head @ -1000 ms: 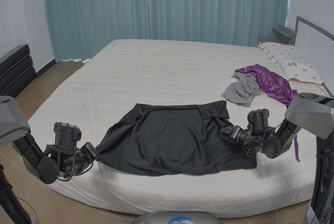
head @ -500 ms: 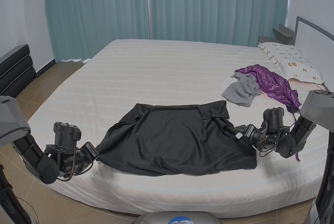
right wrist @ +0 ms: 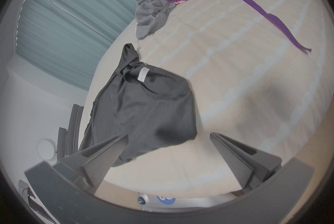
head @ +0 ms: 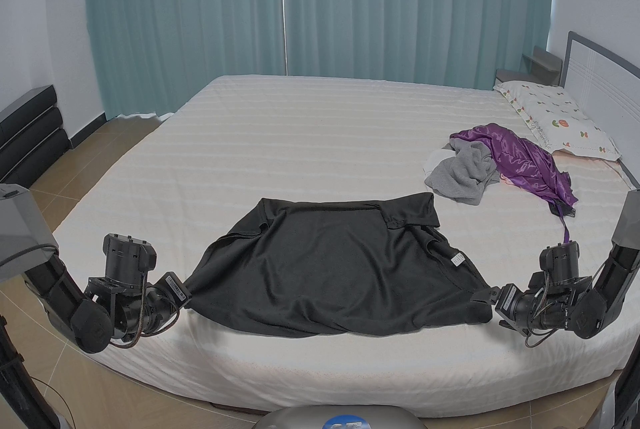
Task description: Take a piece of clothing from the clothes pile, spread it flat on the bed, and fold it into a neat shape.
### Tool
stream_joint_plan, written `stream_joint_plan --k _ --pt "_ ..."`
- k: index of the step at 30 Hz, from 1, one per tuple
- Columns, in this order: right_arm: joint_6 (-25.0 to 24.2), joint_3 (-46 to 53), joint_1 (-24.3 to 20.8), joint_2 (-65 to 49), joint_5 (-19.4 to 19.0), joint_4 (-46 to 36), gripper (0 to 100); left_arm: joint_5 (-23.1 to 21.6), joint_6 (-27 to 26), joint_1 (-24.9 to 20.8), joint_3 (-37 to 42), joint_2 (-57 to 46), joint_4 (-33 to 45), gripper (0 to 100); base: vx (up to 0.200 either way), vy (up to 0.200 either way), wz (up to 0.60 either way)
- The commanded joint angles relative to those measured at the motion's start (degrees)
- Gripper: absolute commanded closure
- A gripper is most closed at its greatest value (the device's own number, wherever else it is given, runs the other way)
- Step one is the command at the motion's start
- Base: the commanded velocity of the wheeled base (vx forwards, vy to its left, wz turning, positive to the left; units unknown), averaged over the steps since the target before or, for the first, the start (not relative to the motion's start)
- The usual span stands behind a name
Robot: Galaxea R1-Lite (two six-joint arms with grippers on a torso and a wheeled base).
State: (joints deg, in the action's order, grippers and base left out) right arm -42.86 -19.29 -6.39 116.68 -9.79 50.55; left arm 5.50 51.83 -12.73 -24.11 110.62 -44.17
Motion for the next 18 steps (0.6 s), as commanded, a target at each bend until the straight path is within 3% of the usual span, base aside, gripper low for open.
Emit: stream_joint_plan --k 1,11,12,18 --pt "-0.12 1.71 -0.47 1.45 -0.14 0.33 0 0.04 0.02 -0.28 0.12 -0.23 0.05 100 0.000 0.000 0.00" --pt "-0.20 0.74 -1.26 6.28 0.03 3.23 0 0.04 0.02 -0.37 0.21 -0.31 -0.04 100 0.000 0.000 0.00" --pt "-0.12 0.74 -1.26 6.72 0.12 3.85 100 0.04 0.02 -0.37 0.21 -0.31 -0.04 100 0.000 0.000 0.00" --pt "-0.12 0.56 -1.35 7.43 0.12 5.26 100 -0.05 0.02 -0.37 0.21 -0.23 -0.04 100 0.000 0.000 0.00"
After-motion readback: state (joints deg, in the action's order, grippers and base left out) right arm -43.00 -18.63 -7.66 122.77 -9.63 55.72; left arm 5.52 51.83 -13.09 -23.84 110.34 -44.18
